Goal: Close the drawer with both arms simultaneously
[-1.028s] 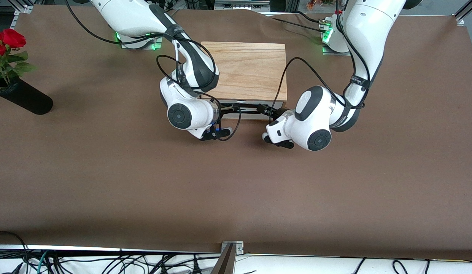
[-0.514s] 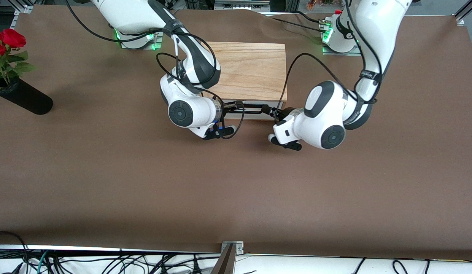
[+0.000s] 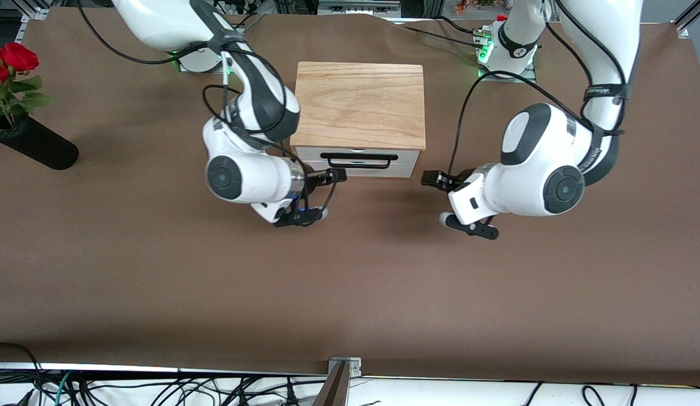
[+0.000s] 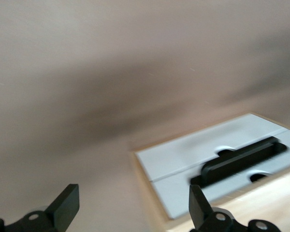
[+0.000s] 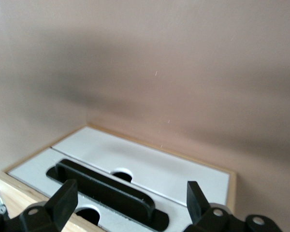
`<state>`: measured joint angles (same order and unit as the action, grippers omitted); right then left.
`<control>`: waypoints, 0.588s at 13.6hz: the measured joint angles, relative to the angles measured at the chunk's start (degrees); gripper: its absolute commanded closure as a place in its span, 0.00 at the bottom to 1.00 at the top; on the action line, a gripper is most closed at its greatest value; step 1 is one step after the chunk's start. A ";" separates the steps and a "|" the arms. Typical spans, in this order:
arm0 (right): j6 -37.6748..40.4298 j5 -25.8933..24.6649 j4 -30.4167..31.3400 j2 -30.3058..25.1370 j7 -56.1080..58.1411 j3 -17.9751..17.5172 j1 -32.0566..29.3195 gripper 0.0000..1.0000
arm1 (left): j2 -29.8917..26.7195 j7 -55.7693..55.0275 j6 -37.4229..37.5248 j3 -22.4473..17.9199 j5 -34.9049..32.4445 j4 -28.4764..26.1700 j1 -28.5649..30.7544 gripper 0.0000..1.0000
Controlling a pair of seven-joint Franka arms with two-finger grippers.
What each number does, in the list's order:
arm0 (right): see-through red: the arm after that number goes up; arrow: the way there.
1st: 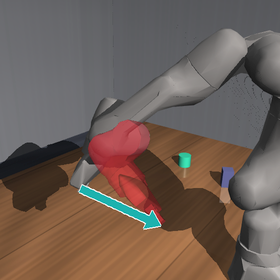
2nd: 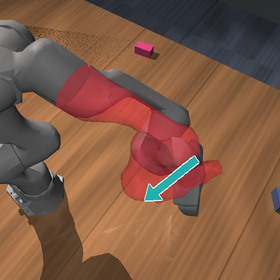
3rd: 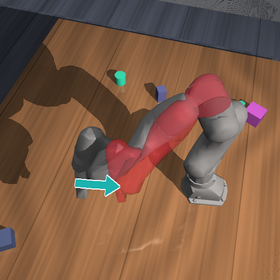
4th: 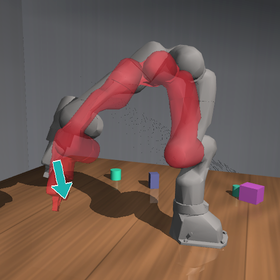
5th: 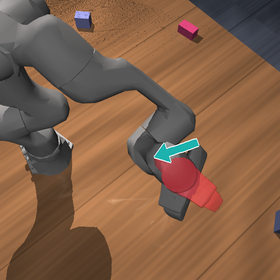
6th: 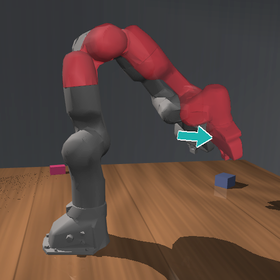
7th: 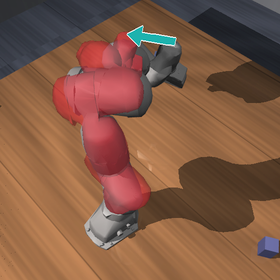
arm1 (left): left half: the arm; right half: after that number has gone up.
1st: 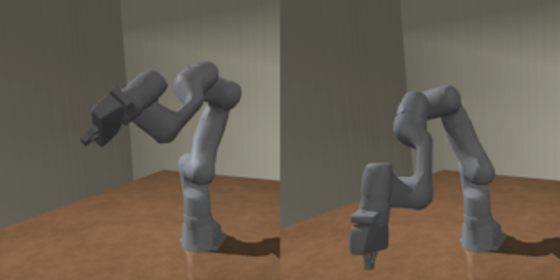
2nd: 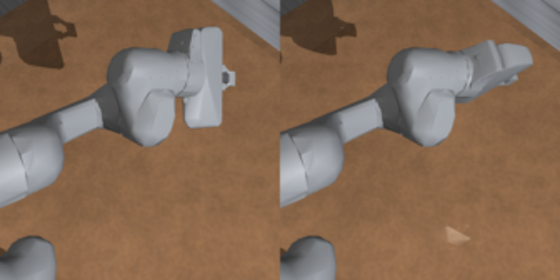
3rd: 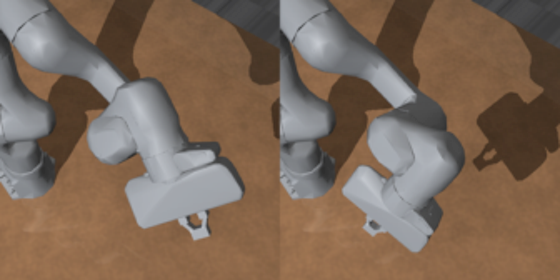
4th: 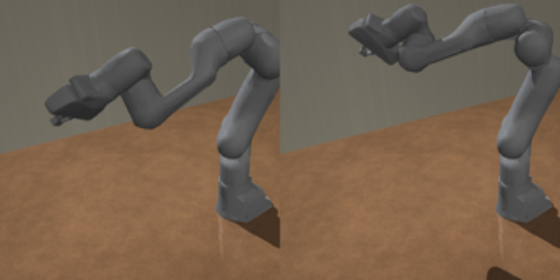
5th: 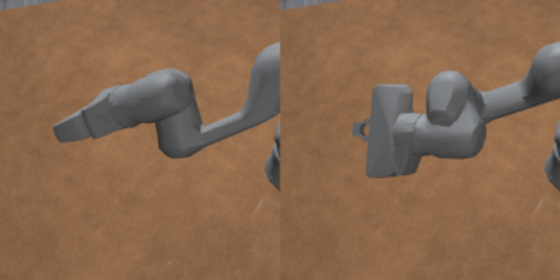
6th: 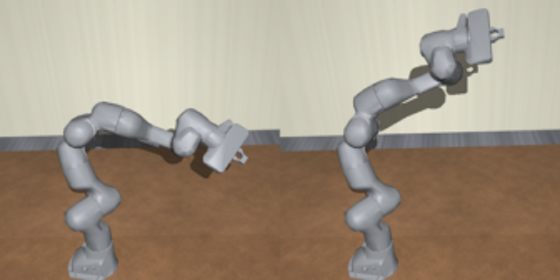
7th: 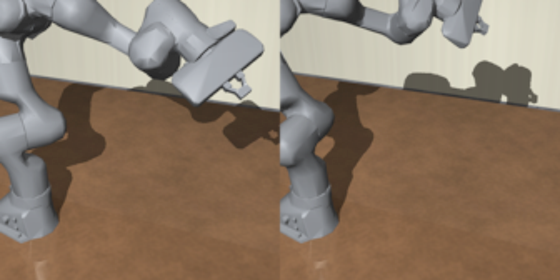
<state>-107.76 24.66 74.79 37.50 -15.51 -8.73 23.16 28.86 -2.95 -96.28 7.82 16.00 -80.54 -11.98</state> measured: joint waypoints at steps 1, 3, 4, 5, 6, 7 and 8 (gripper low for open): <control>0.06 -1.99 -0.68 -0.45 0.03 0.21 -1.02 0.00 | -0.53 0.00 0.01 -0.15 -2.18 0.56 0.48 0.00; 0.20 -7.66 -1.40 -1.72 0.03 0.70 -2.85 0.00 | -2.30 -0.01 0.02 -0.34 -5.20 1.15 2.64 0.00; 0.24 -10.45 -1.46 -2.23 0.03 0.98 -3.64 0.00 | -3.46 0.00 0.05 -0.40 -6.43 1.25 4.10 0.00; 0.24 -12.98 -1.48 -2.75 0.02 1.49 -4.35 0.00 | -4.76 0.00 0.08 -0.45 -8.35 1.34 5.39 0.00; 0.24 -14.59 -1.51 -3.28 0.01 2.49 -5.03 0.00 | -6.23 0.00 0.15 -0.48 -10.76 1.40 6.34 0.00; 0.25 -15.28 -1.52 -3.81 0.02 4.03 -5.66 0.00 | -7.70 -0.01 0.27 -0.51 -13.01 1.42 7.02 0.00; 0.26 -15.46 -1.57 -4.33 0.04 6.03 -6.19 0.00 | -9.04 -0.03 0.36 -0.55 -14.83 1.45 7.57 0.00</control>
<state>-107.49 9.19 73.21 33.17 -15.47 -2.70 16.97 19.82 -2.98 -95.92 7.27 1.17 -79.09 -4.41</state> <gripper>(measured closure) 0.000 0.000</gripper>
